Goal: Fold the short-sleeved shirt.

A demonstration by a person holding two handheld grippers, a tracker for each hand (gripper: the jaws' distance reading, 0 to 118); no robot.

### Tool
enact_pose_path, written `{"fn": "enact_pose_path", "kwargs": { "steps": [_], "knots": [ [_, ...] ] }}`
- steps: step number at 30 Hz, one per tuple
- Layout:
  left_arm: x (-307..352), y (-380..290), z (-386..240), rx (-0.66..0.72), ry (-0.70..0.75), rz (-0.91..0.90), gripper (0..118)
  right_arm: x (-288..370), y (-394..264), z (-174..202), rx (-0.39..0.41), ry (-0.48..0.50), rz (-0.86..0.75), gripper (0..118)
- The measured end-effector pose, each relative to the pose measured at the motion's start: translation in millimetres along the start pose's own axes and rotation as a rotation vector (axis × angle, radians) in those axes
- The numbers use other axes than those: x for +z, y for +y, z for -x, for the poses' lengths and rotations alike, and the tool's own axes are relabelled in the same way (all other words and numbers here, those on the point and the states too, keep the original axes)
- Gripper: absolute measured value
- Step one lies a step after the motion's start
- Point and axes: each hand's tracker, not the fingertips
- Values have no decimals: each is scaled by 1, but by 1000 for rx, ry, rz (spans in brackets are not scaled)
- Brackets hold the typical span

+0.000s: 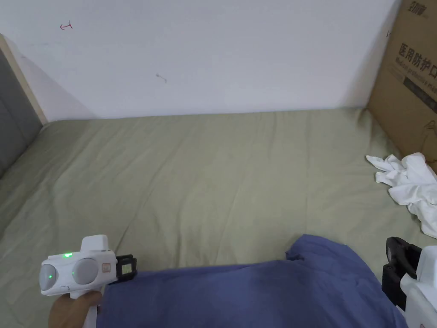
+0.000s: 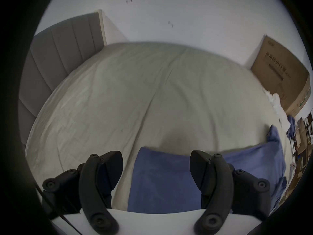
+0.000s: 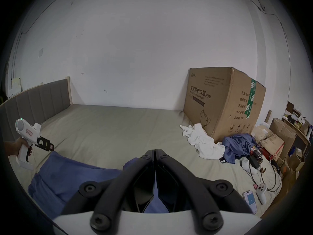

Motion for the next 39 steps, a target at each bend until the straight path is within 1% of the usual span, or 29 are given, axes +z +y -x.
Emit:
{"fn": "enact_pose_path", "kwargs": {
  "steps": [2,3,4,5,6,7,9,11,13,14,15,16,17,18,19,20,22,25,26,27,28,29,30,31,32,33,35,37,39],
  "knots": [
    [-18,-3,0,-11,23,48,86,-13,-3,-2,2,-2,17,0],
    [-21,-7,4,-3,26,52,83,-17,-4,-2,1,-1,24,0],
    [-27,-9,5,-6,16,62,74,-22,-5,-1,-3,-2,30,0],
    [-30,-10,4,-24,-8,79,47,-29,-11,-8,-7,-2,39,0],
    [-33,-10,1,-30,-31,84,26,-34,-13,-10,-8,-3,50,0],
    [-31,-15,1,-36,-42,88,18,-39,-15,-11,-13,-1,61,0],
    [-29,-15,-7,-65,-32,66,7,-50,-20,-19,-36,8,87,0],
    [-26,-17,-10,-92,-33,73,3,-66,-25,-29,-50,7,120,0],
    [-18,-17,-11,-101,-40,34,2,-88,-29,-41,-63,29,195,3],
    [-11,-17,-12,-102,-52,7,1,-103,-31,-48,-78,30,223,12],
    [-3,-20,-9,-94,-62,-18,1,-117,-34,-54,-88,39,260,28],
    [6,-20,-9,-82,-83,-49,1,-133,-36,-59,-59,51,311,51],
    [14,-20,-8,-81,-96,-62,1,-148,-38,-62,-69,71,340,82],
    [21,-20,-8,-82,-106,-76,1,-163,-42,-64,-48,63,372,96],
    [29,-21,-5,-81,-116,-95,1,-179,-46,-66,-26,61,409,97],
    [36,-21,-4,-80,-118,-102,1,-193,-51,-69,-38,68,426,97],
    [46,-21,-2,-75,-125,-117,1,-213,-58,-63,-4,53,499,97],
    [53,-21,2,-68,-133,-130,1,-242,-75,-60,20,55,601,97],
    [55,-21,3,-67,-134,-133,1,-250,-80,-58,34,47,636,94],
    [55,-21,4,-66,-136,-134,1,-255,-85,-57,33,45,652,89],
    [55,-21,5,-64,-136,-131,1,-260,-89,-56,27,41,673,80],
    [56,-22,6,-62,-135,-130,1,-257,-90,-53,14,35,676,61],
    [56,-23,7,-60,-133,-130,1,-256,-91,-51,20,42,674,44],
    [59,-22,5,-58,-134,-127,1,-253,-91,-47,36,62,671,27],
    [59,-23,5,-56,-133,-125,1,-248,-89,-43,73,74,651,7],
    [60,-24,6,-54,-132,-123,1,-248,-91,-45,86,80,647,3],
    [62,-27,6,-44,-128,-121,1,-234,-85,-47,95,95,613,3],
    [66,-30,8,-24,-125,-120,1,-208,-71,-44,130,96,536,2],
    [70,-35,11,-6,-121,-120,1,-181,-59,-48,111,120,496,3]
  ]
}}
